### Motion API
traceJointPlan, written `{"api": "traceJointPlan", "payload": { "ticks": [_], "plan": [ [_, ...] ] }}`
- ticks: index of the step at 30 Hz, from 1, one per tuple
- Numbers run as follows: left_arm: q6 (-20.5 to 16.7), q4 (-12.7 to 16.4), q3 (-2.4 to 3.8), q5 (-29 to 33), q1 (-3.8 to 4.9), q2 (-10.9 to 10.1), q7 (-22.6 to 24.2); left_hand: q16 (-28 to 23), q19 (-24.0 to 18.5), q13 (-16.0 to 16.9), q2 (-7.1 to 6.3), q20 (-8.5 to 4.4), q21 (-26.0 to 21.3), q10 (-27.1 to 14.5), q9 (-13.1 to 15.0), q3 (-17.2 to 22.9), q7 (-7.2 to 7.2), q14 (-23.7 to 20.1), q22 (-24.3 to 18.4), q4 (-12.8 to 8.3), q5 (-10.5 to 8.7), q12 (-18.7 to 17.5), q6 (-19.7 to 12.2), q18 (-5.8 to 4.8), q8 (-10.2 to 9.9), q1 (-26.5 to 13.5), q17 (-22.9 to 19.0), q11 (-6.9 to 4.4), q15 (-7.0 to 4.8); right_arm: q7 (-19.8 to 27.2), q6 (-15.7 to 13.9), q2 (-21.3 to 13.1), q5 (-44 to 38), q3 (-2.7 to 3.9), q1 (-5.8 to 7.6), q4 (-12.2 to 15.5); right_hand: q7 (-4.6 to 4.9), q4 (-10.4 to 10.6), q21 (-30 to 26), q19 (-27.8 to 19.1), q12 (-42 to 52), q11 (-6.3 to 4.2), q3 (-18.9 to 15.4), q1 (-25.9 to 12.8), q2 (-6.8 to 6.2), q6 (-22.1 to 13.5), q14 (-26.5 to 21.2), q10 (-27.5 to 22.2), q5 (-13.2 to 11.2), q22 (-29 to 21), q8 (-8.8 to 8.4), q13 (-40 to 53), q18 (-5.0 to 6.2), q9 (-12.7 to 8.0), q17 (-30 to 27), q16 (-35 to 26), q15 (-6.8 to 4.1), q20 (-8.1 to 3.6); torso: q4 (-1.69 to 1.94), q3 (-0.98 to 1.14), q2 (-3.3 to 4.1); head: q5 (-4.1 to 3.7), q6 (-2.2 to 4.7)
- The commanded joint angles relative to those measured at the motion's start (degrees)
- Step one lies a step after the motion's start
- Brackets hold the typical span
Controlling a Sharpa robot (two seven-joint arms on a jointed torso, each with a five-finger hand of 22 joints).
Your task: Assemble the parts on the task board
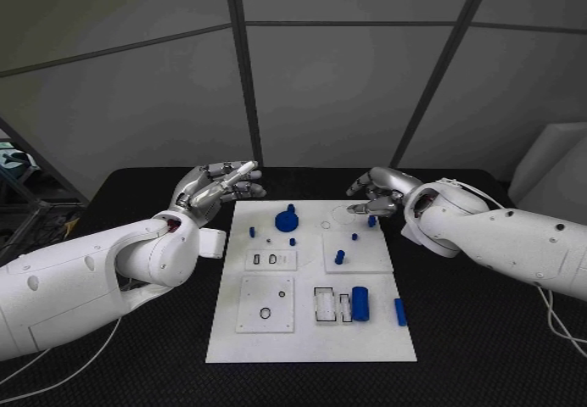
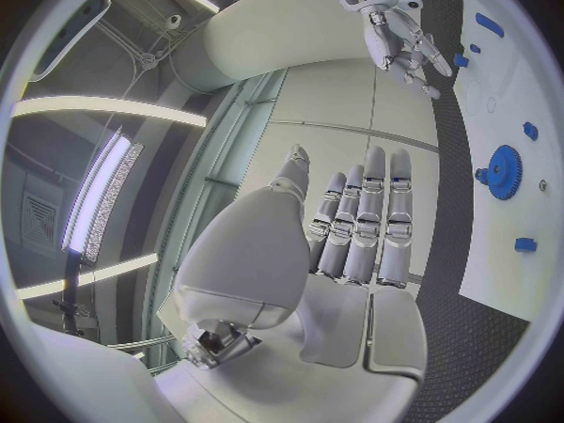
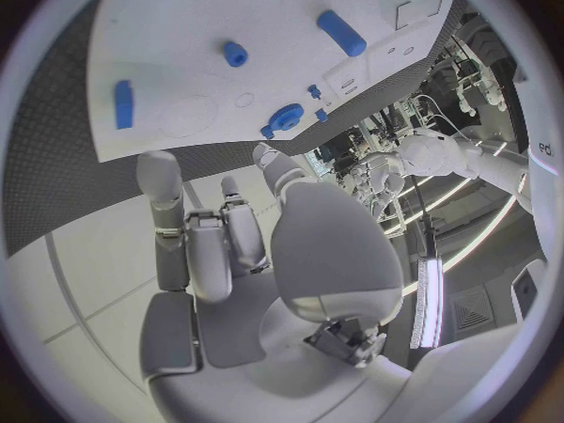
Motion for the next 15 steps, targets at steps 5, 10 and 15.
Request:
{"api": "traceJointPlan", "payload": {
  "ticks": [5,10,15],
  "plan": [
    [0.9,-1.0,0.04,0.3,0.09,0.3,0.1,-0.3,0.2,0.1,0.51,0.03,-0.3,0.4,0.0,0.0,0.02,0.2,-0.1,-0.2,-0.14,-0.2,0.2,0.14,-0.3,0.0,0.0,0.1,-0.13,8.5,2.4,-3.5,11.1,-0.02,0.15,-1.7,-0.84,-1.5,-8.9,-6.9,-13.2,-0.63,0.5,2.4,0.26,0.4,-0.5,-9.4,-0.3,-13.4,-0.06,-14.4,1.65,-0.2,-11.7,-8.0,-0.99,-0.79,-0.92,0.31,-0.26,-0.72,0.22],
    [1.0,-1.7,0.02,0.3,0.07,0.5,-0.1,-0.3,0.2,0.1,0.51,0.03,-0.3,0.4,0.0,0.0,0.02,0.2,-0.1,-0.2,-0.14,-0.2,0.2,0.14,-0.3,0.0,0.0,0.09,-0.13,10.8,1.9,-4.9,16.9,-0.05,0.14,-2.6,-0.45,-2.0,-23.8,-14.3,-50.1,-0.01,5.9,3.5,-1.03,0.7,-13.0,-17.1,-0.6,-22.5,-0.53,-46.6,1.58,-0.2,-47.8,-42.4,0.53,0.51,-0.69,0.38,-0.18,-1.39,0.23],
    [1.1,-2.1,0.02,0.3,0.06,0.7,-0.1,-0.3,0.1,0.1,0.51,0.03,-0.3,0.4,0.0,0.0,0.01,0.1,-0.1,-0.3,-0.14,-0.2,0.2,0.14,-0.3,0.0,0.0,0.09,-0.12,11.3,2.5,-5.2,19.4,-0.07,0.11,-3.8,0.86,-1.5,-36.7,-18.6,-63.3,1.54,10.5,3.1,-2.18,1.8,-16.4,-13.2,-0.3,-30.3,-0.79,-57.4,1.74,-0.1,-55.5,-58.8,2.49,3.7,-0.66,0.43,-0.06,-1.62,0.1]
  ]
}}
